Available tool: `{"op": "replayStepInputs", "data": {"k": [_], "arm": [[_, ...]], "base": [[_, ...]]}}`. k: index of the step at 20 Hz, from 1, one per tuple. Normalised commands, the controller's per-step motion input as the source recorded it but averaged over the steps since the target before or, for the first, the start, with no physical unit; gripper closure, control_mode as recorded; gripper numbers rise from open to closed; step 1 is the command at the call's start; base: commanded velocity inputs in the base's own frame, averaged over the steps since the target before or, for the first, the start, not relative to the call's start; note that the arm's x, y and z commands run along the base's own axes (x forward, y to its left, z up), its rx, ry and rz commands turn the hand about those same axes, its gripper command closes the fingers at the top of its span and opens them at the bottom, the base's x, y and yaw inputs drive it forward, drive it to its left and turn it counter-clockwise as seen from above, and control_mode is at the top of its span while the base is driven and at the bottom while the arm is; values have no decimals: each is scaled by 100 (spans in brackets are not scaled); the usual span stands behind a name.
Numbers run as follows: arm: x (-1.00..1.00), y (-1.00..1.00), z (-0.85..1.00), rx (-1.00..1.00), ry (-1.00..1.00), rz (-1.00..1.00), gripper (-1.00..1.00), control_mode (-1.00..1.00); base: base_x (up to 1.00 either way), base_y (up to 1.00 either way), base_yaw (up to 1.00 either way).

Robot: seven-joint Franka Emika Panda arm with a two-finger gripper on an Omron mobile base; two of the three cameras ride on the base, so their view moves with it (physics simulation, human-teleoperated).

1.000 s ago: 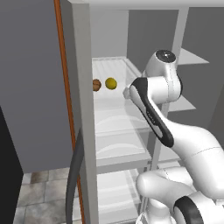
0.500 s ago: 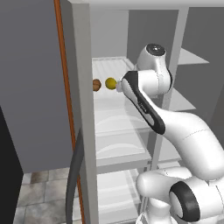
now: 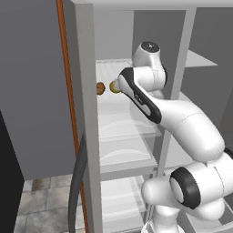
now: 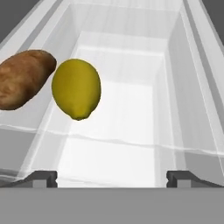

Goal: Take the lemon and potato from the fridge shelf and place them in the freezer drawer to begin freezing them.

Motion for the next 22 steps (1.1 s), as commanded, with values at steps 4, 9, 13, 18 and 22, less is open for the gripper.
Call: {"op": "replayStepInputs", "data": {"k": [4, 9, 13, 18, 22], "arm": [[44, 8, -7, 2, 0, 0, -100, -100], [18, 19, -27, 4, 0, 1, -100, -100], [0, 31, -22, 5, 0, 3, -100, -100], [23, 21, -4, 3, 0, 3, -100, -100], [38, 4, -10, 2, 0, 2, -100, -100]], "base": [[0, 0, 0], [0, 0, 0], [0, 0, 0], [0, 0, 0], [0, 0, 0]]}}
